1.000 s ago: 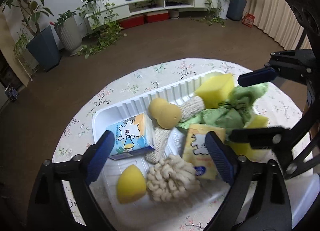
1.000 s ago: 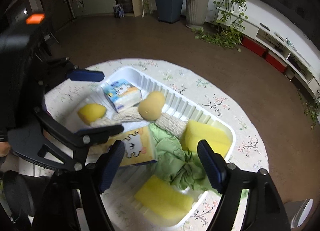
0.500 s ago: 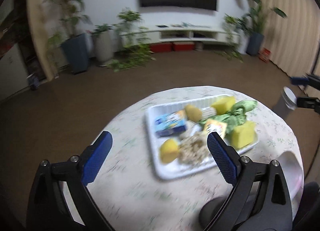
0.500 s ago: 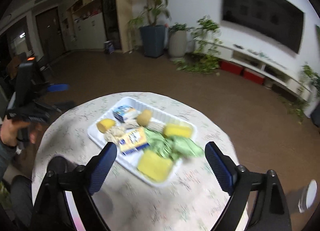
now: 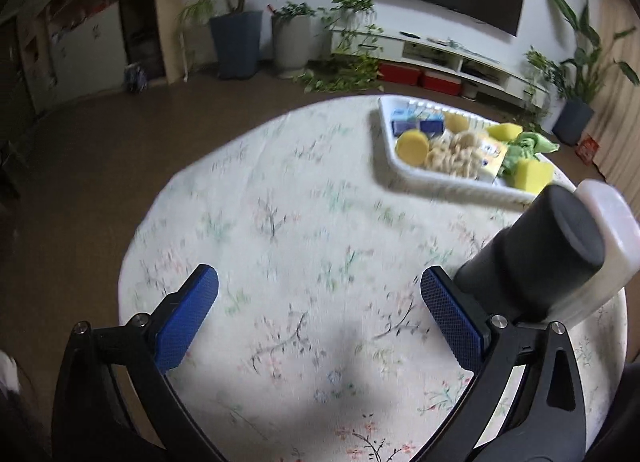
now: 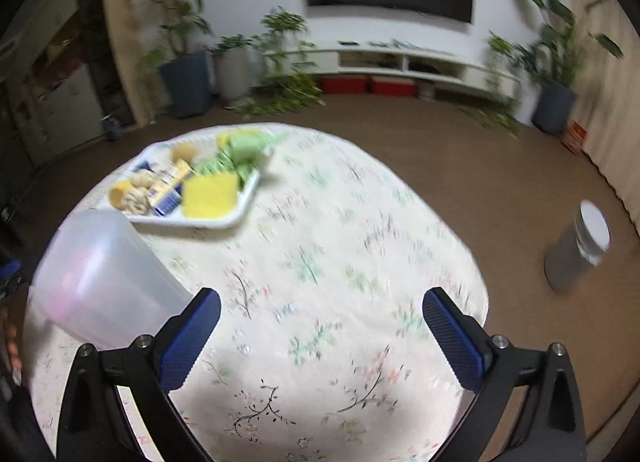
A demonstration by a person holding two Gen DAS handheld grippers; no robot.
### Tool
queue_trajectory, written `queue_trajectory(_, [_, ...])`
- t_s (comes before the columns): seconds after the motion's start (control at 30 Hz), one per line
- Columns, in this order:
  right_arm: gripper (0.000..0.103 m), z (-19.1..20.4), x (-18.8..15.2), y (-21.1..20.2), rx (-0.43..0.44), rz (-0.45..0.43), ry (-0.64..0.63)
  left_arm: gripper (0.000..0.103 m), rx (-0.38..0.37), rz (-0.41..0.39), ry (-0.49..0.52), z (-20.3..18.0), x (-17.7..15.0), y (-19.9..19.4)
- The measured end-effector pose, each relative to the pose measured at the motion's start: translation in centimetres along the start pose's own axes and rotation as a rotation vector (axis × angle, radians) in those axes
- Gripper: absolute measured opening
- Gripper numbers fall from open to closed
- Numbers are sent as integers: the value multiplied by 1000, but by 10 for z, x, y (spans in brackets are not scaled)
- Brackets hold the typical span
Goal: Organize soft objects
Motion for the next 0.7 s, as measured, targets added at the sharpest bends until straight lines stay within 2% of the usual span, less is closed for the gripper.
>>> queue_trajectory(0.1, [103, -5, -16, 18, -75, 13, 10, 103, 32, 28, 23, 3, -4, 9])
queue_trajectory(0.2, [103, -10, -28, 39, -92, 25, 32, 103, 55, 18, 57, 4, -1, 18])
queue_trajectory(0.27, [103, -13, -32, 50, -81, 48, 55, 103, 62, 14, 55, 6, 2, 26])
queue_trajectory(0.4, [103, -23, -25, 55, -100, 29, 104, 103, 46, 42, 31, 5, 5, 46])
queue_trajectory(0.5, [103, -21, -22, 64, -98, 48, 109, 103, 50, 55, 58, 0, 6, 58])
queue_trajectory(0.7, [103, -6, -32, 86, -97, 113, 37, 103, 68, 83, 32, 10, 10, 77])
Point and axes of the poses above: each gripper's, at about its wrist camera, not at the fingertips, and y roughly the way its jaws point, z to its left, x to its top, the point moved 8 cm from there along y, roughly the way its jaws point
